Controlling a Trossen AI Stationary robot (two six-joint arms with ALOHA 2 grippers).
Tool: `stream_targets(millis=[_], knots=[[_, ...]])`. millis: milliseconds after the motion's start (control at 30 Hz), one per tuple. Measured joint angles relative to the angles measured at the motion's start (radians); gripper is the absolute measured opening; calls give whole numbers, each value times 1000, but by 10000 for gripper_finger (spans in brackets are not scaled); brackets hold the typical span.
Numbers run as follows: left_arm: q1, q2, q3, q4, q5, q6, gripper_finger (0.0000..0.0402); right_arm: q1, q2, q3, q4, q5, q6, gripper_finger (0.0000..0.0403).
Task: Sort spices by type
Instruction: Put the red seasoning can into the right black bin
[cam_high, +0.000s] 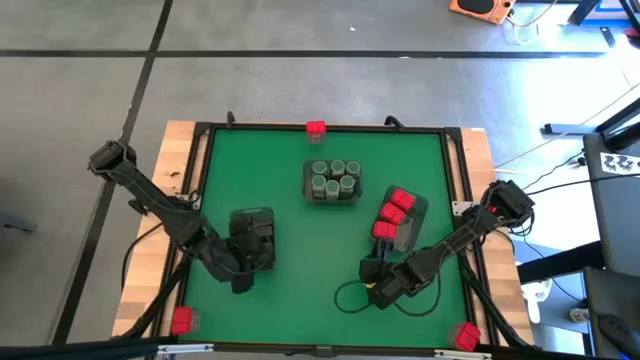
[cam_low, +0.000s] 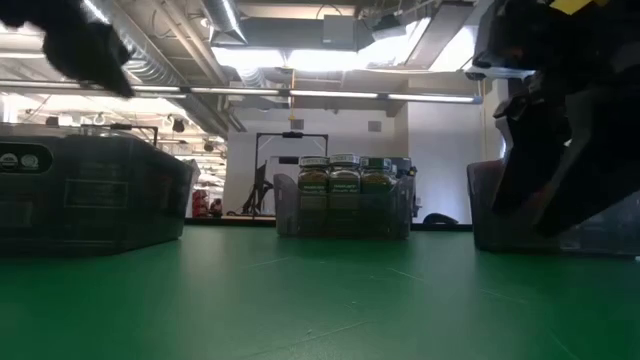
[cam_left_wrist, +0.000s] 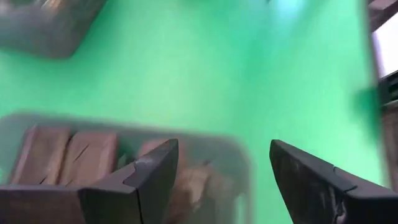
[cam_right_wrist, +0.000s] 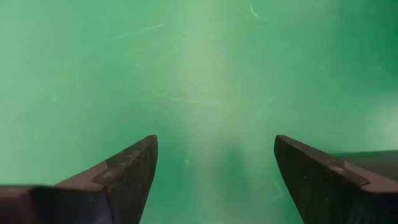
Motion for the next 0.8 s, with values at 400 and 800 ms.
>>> stream_targets(millis=[400, 800], knots=[[9, 103, 1, 421, -4, 194, 250, 12, -64, 112, -68, -8, -48, 321], [55, 288, 2, 640, -7, 243, 250, 38, -183, 313, -406, -35, -1, 321]])
